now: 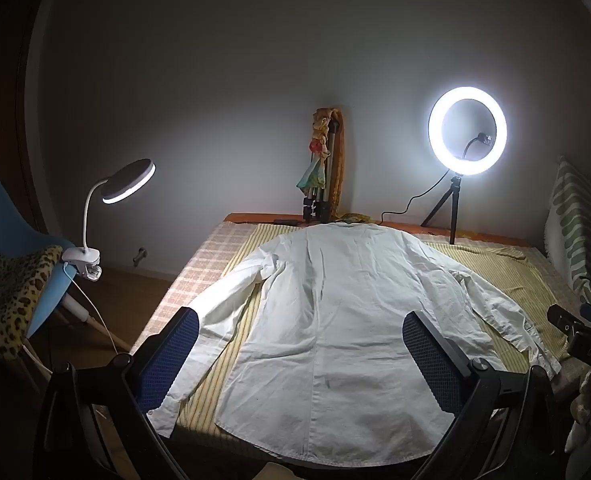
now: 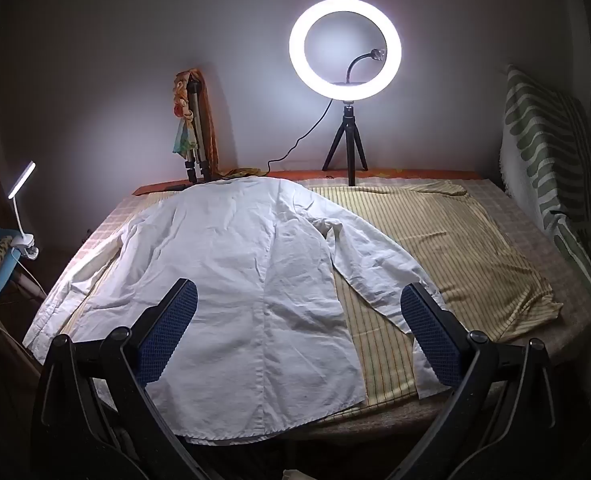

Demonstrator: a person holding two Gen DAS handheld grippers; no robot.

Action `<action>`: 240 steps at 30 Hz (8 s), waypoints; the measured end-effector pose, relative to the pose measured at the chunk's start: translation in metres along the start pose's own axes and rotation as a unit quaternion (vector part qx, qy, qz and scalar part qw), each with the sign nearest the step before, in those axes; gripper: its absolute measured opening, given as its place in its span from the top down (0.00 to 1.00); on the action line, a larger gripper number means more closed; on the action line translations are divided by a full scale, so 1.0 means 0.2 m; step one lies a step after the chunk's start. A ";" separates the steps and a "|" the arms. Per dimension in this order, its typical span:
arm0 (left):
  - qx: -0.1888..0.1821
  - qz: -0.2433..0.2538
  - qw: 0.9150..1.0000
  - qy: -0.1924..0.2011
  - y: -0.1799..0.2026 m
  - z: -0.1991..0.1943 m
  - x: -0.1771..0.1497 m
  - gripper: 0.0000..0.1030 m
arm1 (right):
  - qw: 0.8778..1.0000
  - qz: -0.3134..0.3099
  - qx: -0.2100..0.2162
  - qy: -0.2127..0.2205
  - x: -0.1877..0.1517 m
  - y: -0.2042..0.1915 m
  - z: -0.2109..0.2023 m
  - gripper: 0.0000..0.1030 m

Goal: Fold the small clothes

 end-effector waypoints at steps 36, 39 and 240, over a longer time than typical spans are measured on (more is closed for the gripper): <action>0.014 0.010 1.000 -0.013 -0.04 0.09 -0.07 0.00 | 1.000 -0.004 0.002 0.001 0.00 -0.05 0.03 0.00; 0.017 0.009 1.000 -0.014 -0.06 0.10 -0.08 0.00 | 1.000 -0.015 0.002 0.005 -0.03 -0.07 0.04 0.00; -0.244 -0.064 0.959 -0.127 0.12 0.28 -0.80 0.99 | 0.917 0.077 0.292 -0.262 -0.19 -1.36 1.65 0.91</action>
Point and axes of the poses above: each gripper's, at about its wrist camera, not at the fingertips, and z roughly the way its jaws point, y to its right, x to its top, the point moved 10 cm from there along z, roughly the way its jaws point, and after that the axes turned 14 degrees about y, right-handed, at the moved point
